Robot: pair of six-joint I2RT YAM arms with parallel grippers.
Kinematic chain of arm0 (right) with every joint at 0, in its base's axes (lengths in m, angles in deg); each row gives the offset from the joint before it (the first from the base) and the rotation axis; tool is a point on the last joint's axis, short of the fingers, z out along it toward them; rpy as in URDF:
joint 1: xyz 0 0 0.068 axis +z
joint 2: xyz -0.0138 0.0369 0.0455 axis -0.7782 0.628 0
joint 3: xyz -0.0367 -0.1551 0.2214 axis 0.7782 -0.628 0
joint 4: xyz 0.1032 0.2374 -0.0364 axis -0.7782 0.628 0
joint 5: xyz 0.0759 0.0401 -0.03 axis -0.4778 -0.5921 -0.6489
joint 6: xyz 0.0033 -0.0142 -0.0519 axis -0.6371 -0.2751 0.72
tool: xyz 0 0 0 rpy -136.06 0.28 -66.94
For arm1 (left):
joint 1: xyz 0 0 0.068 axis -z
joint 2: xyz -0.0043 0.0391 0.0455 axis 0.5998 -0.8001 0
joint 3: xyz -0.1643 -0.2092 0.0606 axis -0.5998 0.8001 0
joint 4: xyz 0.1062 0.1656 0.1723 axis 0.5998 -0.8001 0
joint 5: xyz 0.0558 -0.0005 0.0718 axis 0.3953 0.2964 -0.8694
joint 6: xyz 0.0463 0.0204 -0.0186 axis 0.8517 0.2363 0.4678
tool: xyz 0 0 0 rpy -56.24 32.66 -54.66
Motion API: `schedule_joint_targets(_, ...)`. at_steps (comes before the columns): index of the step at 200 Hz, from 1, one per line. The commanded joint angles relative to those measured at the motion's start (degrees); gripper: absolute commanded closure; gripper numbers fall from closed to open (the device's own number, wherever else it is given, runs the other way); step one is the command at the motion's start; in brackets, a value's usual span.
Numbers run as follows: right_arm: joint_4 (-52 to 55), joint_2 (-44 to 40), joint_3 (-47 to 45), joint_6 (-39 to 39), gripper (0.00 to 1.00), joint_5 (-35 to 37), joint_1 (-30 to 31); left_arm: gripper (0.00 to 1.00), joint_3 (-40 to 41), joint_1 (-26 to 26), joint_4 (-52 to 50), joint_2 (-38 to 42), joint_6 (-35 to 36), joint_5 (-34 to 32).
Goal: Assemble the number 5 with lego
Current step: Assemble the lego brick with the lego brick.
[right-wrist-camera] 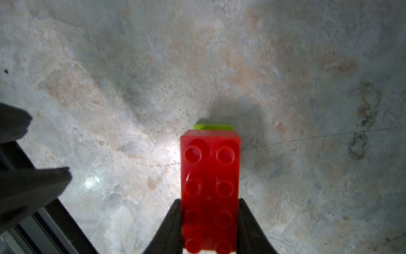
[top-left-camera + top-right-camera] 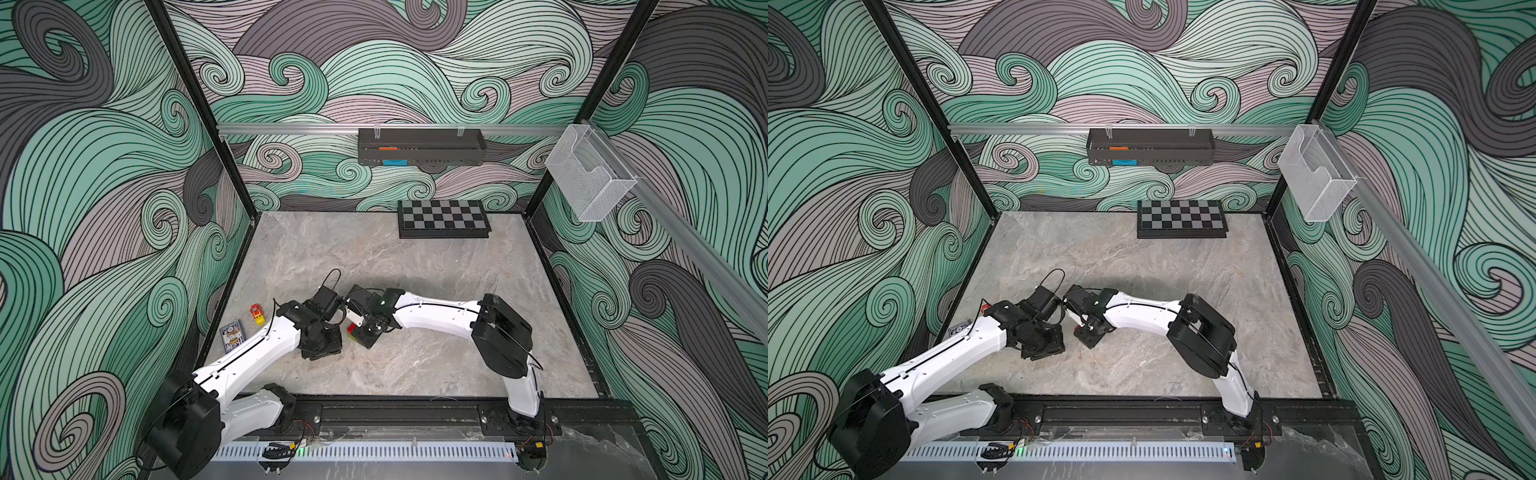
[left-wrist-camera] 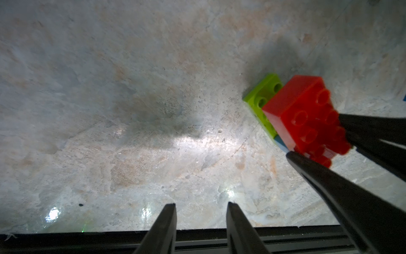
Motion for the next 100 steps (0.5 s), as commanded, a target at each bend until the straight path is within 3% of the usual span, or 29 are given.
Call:
schedule_joint_targets(1, 3.51, 6.15, -5.14, -2.14, 0.86, 1.67, 1.29, 0.58, -0.7, 1.03, -0.35, 0.03, -0.3, -0.77)
schedule_joint_targets(100, 4.34, -1.66, -6.55, -1.89, 0.81, 2.57, -1.9, 0.58, -0.78, 0.99, -0.26, -0.11, -0.3, -0.68)
